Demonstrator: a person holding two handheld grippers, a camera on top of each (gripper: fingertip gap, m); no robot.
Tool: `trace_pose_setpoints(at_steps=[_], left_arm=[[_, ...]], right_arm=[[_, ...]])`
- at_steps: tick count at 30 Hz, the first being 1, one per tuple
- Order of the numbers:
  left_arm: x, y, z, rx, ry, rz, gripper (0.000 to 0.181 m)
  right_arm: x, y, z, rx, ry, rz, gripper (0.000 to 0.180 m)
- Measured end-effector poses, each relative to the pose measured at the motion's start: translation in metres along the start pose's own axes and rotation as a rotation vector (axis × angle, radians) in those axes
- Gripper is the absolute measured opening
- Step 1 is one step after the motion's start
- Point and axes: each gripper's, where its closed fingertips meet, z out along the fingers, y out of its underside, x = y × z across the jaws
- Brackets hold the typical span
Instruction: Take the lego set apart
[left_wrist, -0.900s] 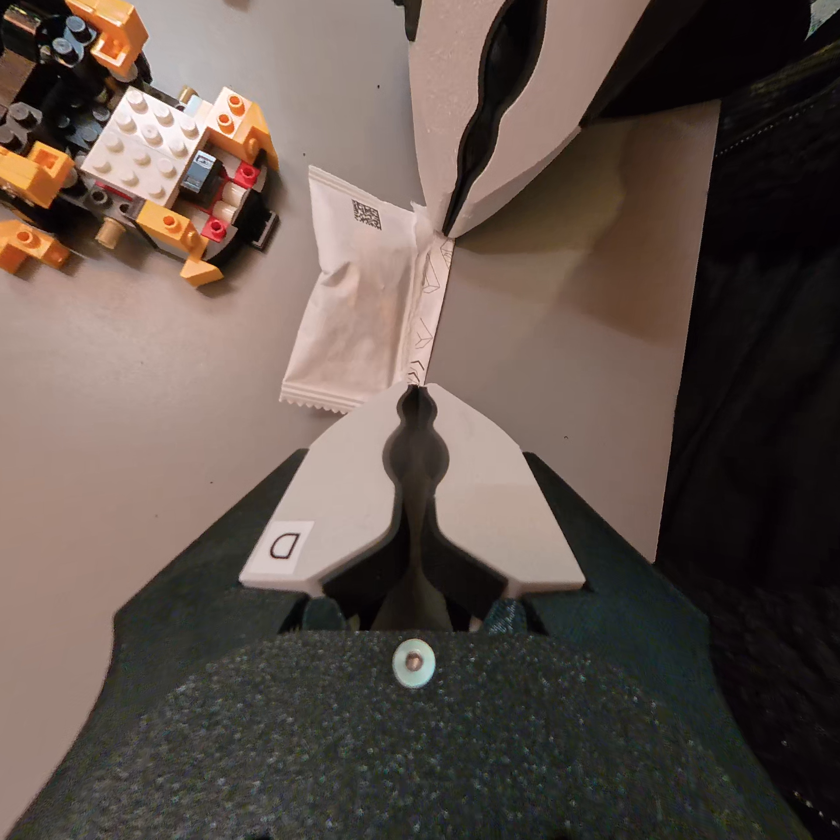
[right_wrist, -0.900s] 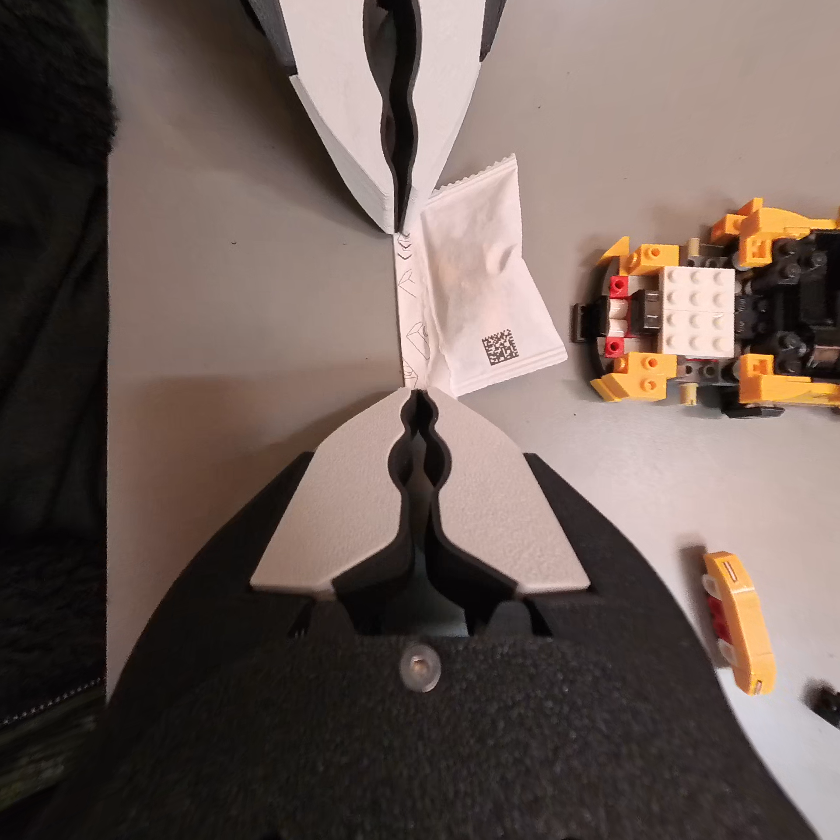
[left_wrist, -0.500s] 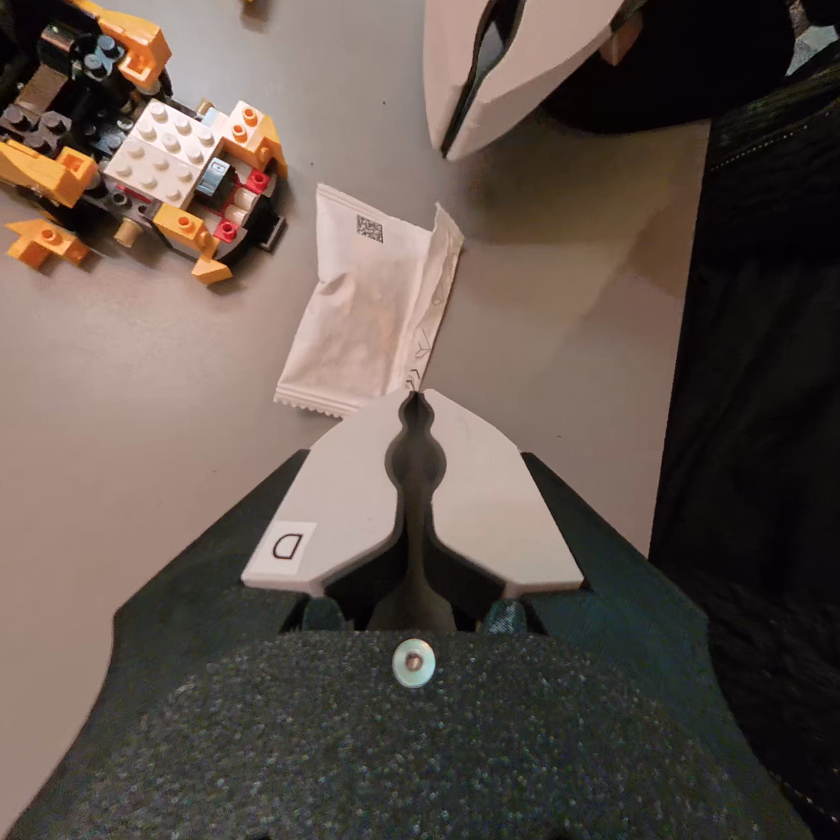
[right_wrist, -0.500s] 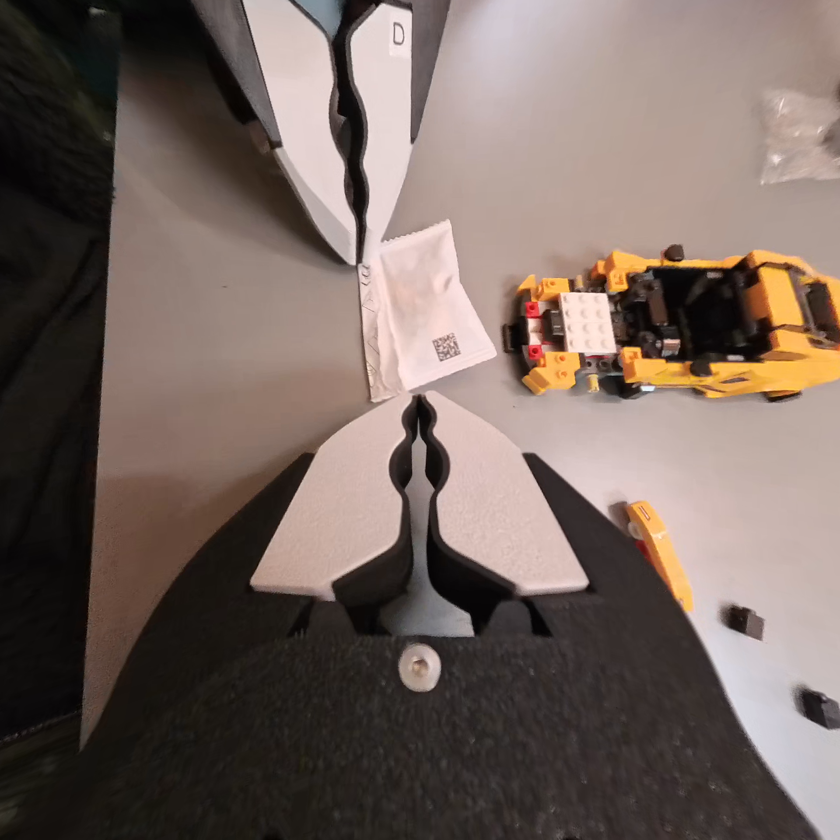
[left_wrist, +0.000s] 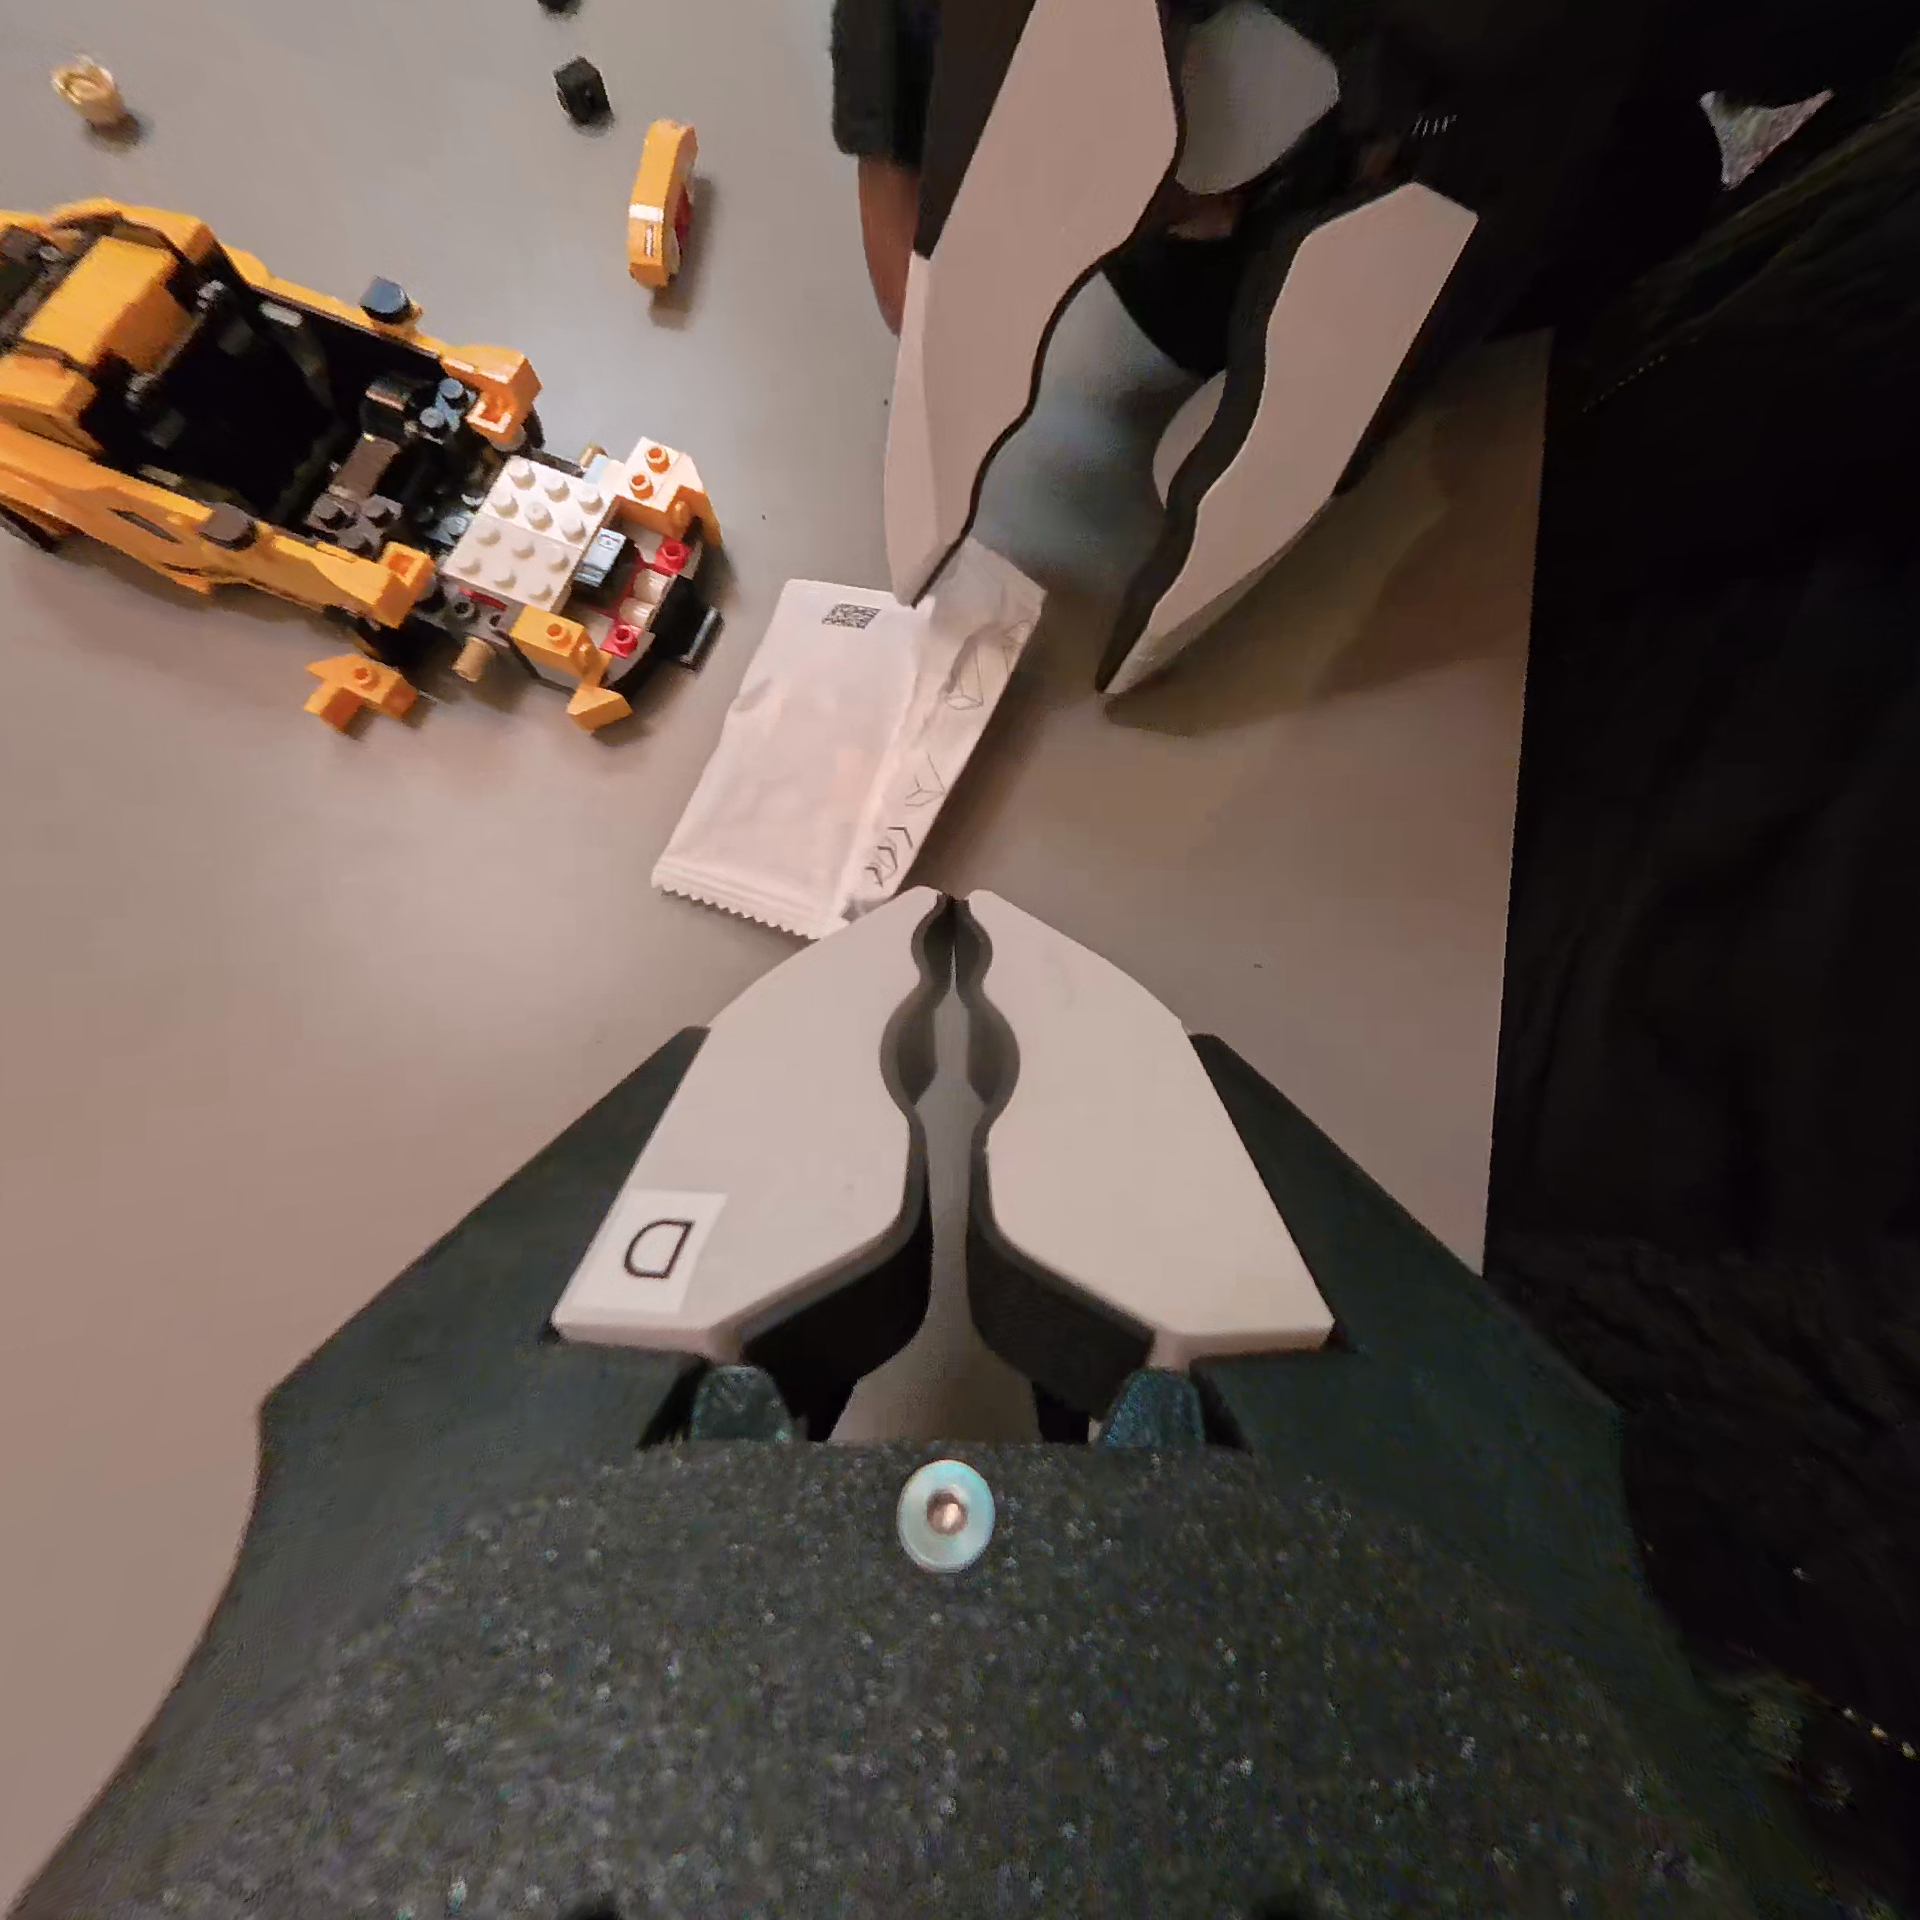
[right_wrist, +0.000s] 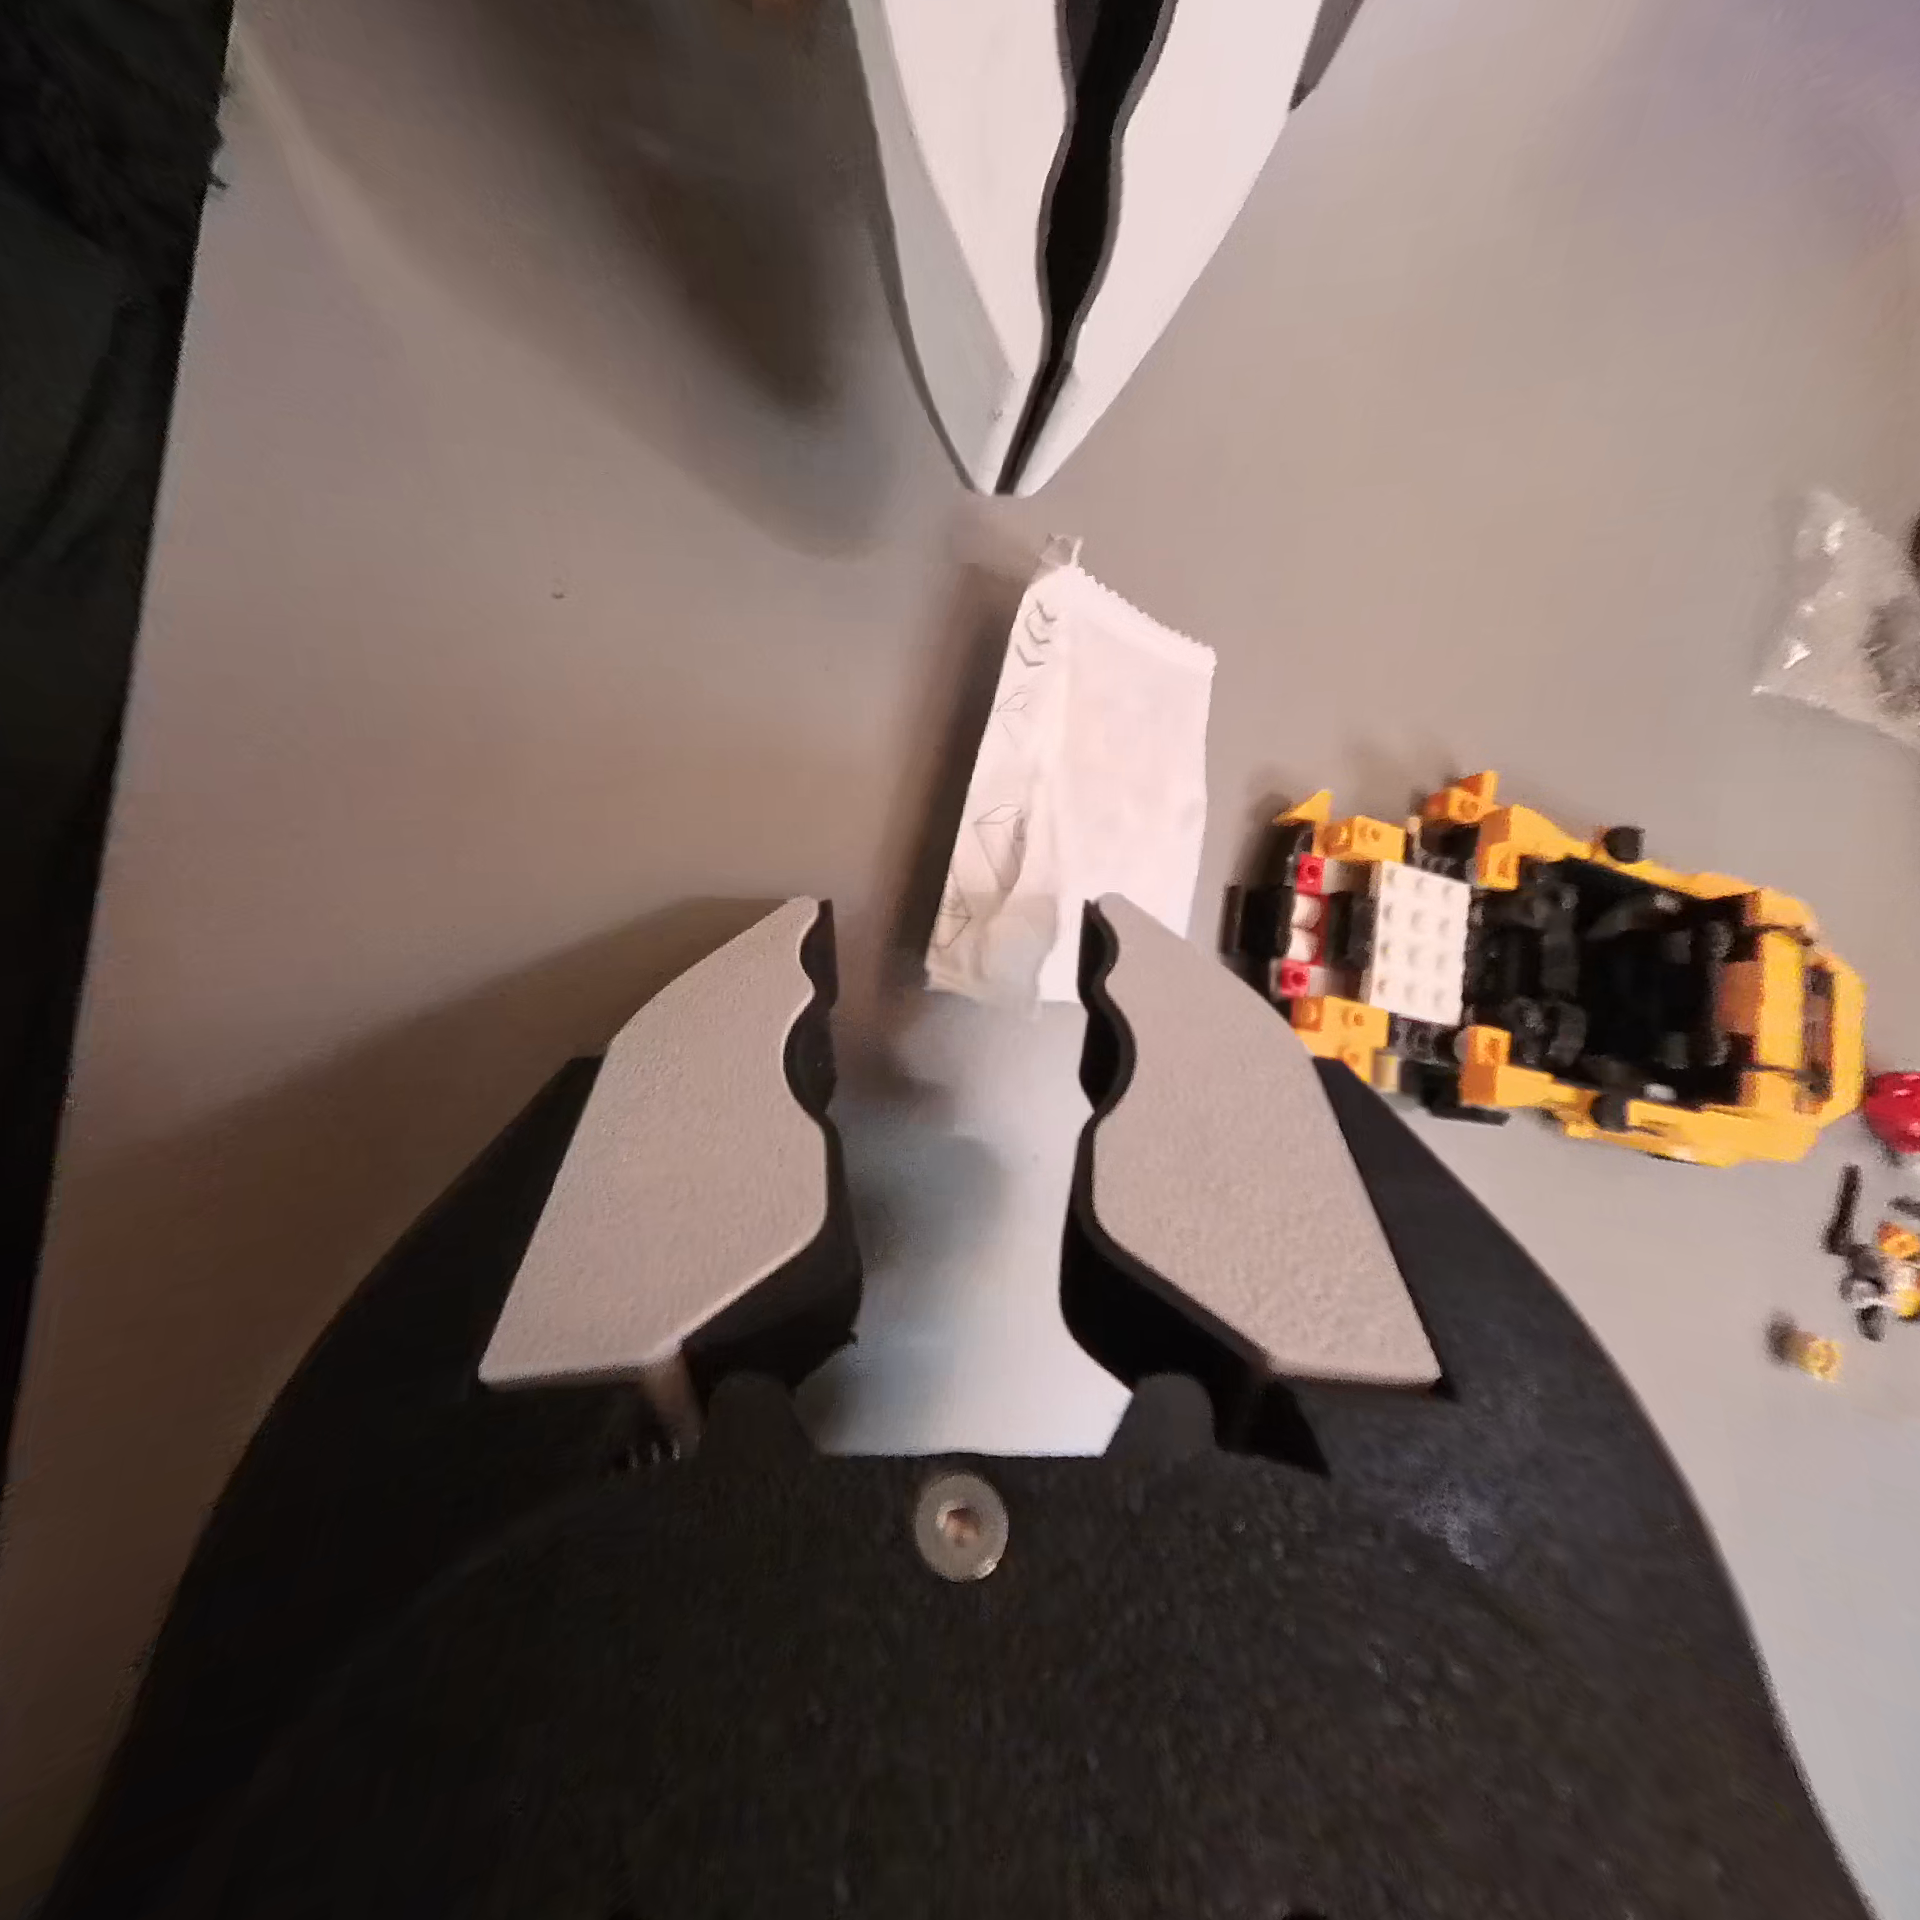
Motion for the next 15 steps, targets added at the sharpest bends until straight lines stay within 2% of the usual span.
trace_pose_setpoints(at_steps=[1,9,10,11,12,15], left_arm=[[-0.001,-0.001,-0.002,0.013,-0.013,0.01,0.0],[-0.006,-0.006,-0.006,0.067,-0.082,0.127,0.0],[-0.005,-0.007,-0.005,0.076,-0.064,0.108,0.031],[-0.003,-0.006,-0.004,0.067,-0.033,0.077,0.049],[-0.003,-0.007,-0.003,0.079,-0.022,0.055,0.053],[-0.004,-0.012,-0.007,0.126,-0.025,0.049,0.046]], right_arm=[[0.002,-0.001,0.0,-0.007,0.019,-0.022,0.045],[0.016,-0.002,0.006,-0.014,0.235,-0.252,0.027],[0.016,-0.001,0.007,-0.021,0.243,-0.269,0.026],[0.016,0.0,0.008,-0.028,0.242,-0.274,0.026],[0.016,0.0,0.009,-0.026,0.238,-0.27,0.025],[0.017,0.0,0.01,-0.018,0.231,-0.254,0.025]])
